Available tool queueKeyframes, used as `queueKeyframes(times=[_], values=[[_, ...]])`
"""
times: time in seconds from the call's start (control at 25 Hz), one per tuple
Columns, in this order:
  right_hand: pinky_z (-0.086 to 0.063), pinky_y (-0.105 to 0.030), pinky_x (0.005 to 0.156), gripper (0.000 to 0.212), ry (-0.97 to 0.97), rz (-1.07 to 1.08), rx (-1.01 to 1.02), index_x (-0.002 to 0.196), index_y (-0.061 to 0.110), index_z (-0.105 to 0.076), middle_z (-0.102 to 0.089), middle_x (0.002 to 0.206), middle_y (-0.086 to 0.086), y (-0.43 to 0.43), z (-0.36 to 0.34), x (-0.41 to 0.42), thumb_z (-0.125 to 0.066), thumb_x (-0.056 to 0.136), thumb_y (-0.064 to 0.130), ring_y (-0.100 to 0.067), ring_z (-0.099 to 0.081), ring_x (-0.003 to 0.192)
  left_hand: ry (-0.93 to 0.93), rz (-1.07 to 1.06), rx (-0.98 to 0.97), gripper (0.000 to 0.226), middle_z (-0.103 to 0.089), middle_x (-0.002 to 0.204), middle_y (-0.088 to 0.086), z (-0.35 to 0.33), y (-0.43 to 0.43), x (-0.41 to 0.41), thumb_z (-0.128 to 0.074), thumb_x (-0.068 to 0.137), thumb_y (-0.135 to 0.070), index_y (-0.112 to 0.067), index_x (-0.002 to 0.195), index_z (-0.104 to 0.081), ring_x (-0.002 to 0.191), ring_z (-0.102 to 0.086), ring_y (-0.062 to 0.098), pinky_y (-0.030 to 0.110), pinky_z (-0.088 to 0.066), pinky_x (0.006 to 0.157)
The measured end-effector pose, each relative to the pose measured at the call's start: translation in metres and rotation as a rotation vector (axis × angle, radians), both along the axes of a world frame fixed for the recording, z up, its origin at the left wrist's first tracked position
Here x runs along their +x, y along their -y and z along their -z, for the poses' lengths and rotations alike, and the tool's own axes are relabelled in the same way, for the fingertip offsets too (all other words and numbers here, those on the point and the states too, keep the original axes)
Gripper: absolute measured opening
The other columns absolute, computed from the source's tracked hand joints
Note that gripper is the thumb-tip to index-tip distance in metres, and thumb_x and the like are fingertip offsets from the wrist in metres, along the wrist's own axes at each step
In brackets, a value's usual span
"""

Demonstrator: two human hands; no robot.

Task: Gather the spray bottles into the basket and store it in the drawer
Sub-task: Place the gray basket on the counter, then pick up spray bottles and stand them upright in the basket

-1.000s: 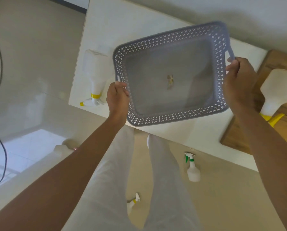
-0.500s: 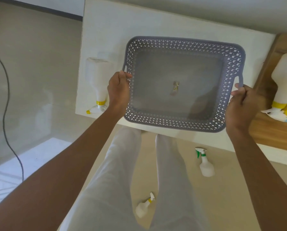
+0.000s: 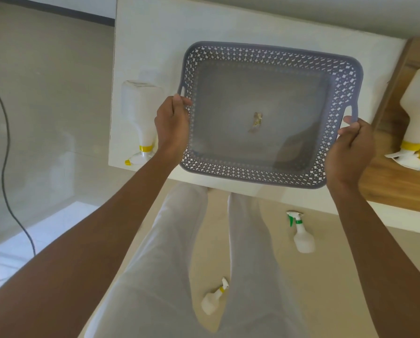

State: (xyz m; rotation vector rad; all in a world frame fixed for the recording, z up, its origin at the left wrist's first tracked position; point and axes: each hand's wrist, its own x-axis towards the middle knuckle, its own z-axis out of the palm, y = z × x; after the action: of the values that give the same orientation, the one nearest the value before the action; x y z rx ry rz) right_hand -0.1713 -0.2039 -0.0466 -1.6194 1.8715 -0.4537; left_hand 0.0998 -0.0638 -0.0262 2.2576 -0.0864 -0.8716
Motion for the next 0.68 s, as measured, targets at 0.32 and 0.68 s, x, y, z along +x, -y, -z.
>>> queueKeyframes(times=[0.32,0.68], values=[[-0.046,-0.017,0.089,0.037,0.033,-0.083,-0.358,0.121,-0.003,-0.061,-0.065,0.112,-0.02,-0.015,-0.039,0.003,-0.041,0.108,0.025,-0.034,-0.063,0.105,0.803,0.647,-0.012,0.05,-0.06,0.132,0.016,-0.047,-0.063,0.049,-0.047,0.082,0.012,-0.005,0.127,-0.063,0.125,-0.055,0.033,0.034,-0.046,0.104],[-0.051,-0.015,0.087,0.021,0.204,-0.443,-0.195,0.119,-0.004,-0.062,-0.059,0.118,-0.023,-0.085,-0.059,0.093,-0.055,0.1,0.002,-0.018,-0.057,0.108,0.811,1.827,0.301,0.114,-0.015,0.165,0.013,-0.015,-0.059,0.166,-0.08,0.073,0.002,-0.027,0.158,-0.011,0.141,-0.038,0.037,0.051,-0.049,0.102]])
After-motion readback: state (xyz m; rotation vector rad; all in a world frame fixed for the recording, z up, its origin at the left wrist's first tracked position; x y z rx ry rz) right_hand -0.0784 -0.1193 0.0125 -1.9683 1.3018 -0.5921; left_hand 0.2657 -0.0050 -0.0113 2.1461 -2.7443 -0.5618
